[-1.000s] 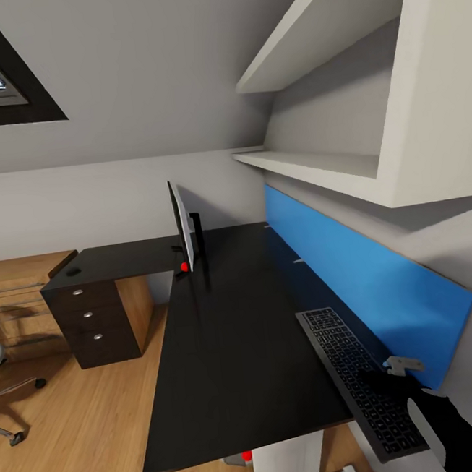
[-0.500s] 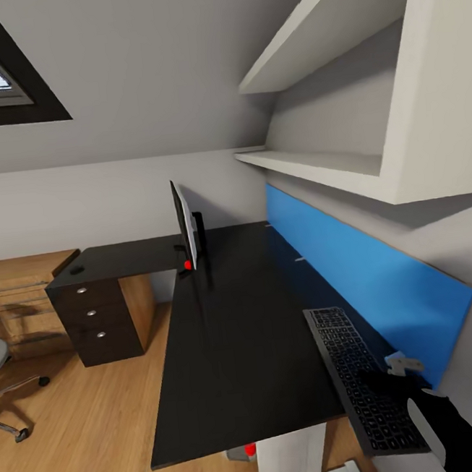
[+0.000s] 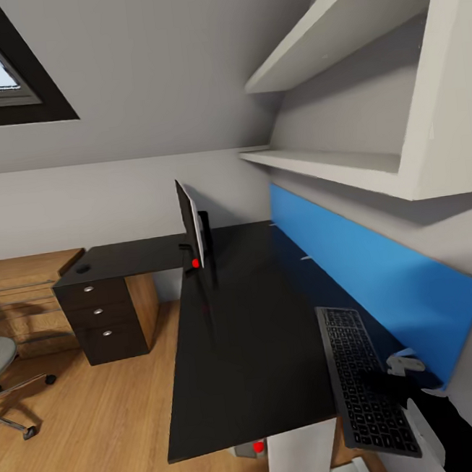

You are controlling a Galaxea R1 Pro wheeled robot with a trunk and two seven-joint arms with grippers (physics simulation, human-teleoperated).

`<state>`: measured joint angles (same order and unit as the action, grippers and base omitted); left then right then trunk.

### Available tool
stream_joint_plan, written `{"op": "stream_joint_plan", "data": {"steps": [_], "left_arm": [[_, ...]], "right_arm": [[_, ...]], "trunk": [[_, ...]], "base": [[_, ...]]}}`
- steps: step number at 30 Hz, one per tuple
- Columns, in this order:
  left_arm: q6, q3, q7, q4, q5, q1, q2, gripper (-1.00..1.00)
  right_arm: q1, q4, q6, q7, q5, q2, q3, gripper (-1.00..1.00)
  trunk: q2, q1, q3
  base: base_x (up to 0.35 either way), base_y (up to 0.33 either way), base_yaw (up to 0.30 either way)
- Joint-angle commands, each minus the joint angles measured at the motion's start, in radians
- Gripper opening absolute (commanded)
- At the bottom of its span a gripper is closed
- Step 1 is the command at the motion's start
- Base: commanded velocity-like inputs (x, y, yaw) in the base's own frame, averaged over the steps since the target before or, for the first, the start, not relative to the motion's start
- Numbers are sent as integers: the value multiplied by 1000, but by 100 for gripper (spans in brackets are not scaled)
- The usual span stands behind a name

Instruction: In the bedroom, organize the workspace by keeping the computer under the desk, ensuring the monitor is on the desk, placing the keyboard on the desk next to the monitor, placing the mouse on the desk next to the keyboard, moving the folder from the swivel chair onto the desk next to the mouse, stacking the notebook on top of the folder with the pen on top of the notebook, and positioning the swivel chair next to the desk.

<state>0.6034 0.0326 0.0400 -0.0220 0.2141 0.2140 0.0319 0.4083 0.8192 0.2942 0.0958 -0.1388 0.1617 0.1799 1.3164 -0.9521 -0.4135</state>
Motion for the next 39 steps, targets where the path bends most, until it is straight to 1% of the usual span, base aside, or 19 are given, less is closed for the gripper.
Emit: {"op": "stream_joint_plan", "data": {"steps": [1,17,30,39], "left_arm": [[3,3,3,0,-4,1,0,100],[3,1,3,0,-4,1,0,100],[3,1,3,0,-4,1,0,100],[3,1,3,0,-4,1,0,100]], "right_arm": [[0,-18,6,5,-10,-1,1,100],[0,-18,6,5,-10,0,1,100],[0,-18,5,5,-10,0,1,100],[0,-18,5,5,-10,0,1,100]], "trunk": [[1,0,-1],[1,0,-1],[1,0,-1],[1,0,-1]], "base": [[-1,256,0],[0,212,0],[-7,19,0],[-202,0,0]]}}
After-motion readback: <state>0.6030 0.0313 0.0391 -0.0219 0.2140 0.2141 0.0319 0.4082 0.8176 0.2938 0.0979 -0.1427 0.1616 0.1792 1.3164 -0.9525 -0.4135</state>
